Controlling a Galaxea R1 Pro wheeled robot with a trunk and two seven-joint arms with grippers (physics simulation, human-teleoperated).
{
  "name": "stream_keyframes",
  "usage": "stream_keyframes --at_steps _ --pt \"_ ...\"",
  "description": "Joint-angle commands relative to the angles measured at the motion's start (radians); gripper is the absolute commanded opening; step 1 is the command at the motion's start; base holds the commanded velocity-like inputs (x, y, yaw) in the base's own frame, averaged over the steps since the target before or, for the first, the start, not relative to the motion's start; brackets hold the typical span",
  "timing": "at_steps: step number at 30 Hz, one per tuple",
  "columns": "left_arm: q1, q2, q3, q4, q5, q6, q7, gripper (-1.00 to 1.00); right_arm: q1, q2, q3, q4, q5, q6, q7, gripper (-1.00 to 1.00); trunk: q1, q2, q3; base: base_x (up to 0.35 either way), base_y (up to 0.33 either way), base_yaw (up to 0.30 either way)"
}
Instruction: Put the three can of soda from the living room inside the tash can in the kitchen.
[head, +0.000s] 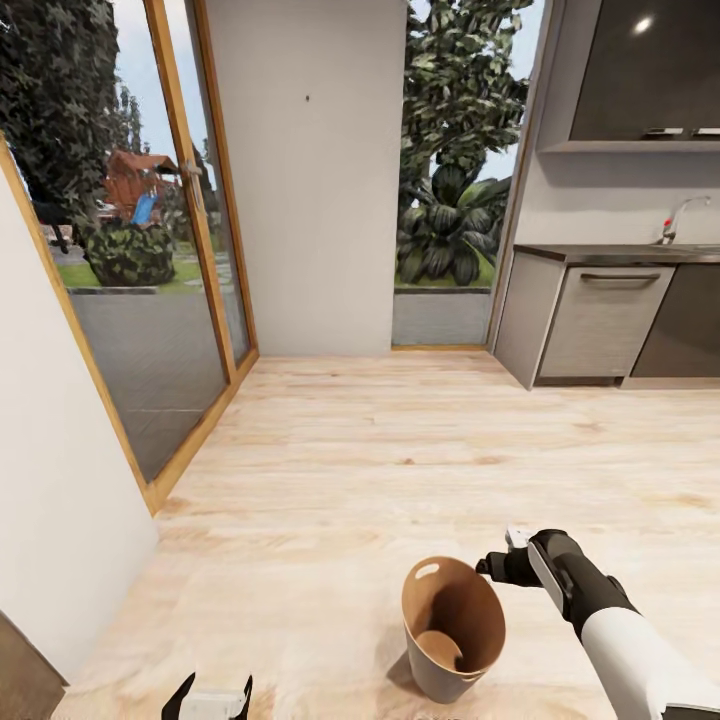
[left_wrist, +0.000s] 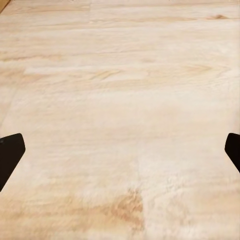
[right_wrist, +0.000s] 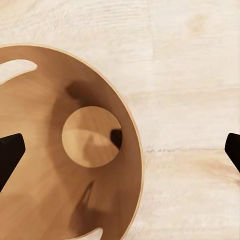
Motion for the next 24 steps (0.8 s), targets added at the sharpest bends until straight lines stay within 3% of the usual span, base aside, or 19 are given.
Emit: stream_keyframes --at_steps 1,24 --pt "0.0 0.0 0.0 0.0 0.0 0.0 0.0 1.0 0.0 0.0 0.0 -0.001 0.0 0.0 0.0 1.0 0.001 0.0 -0.004 0.0 0.0 0.0" --pt "0.0 0.0 0.0 -0.001 0.0 0.001 0.0 1.0 0.0 -0.001 0.0 0.0 0.0 0.0 0.001 1.0 0.011 -0.006 -0.093 0.0 0.0 0.0"
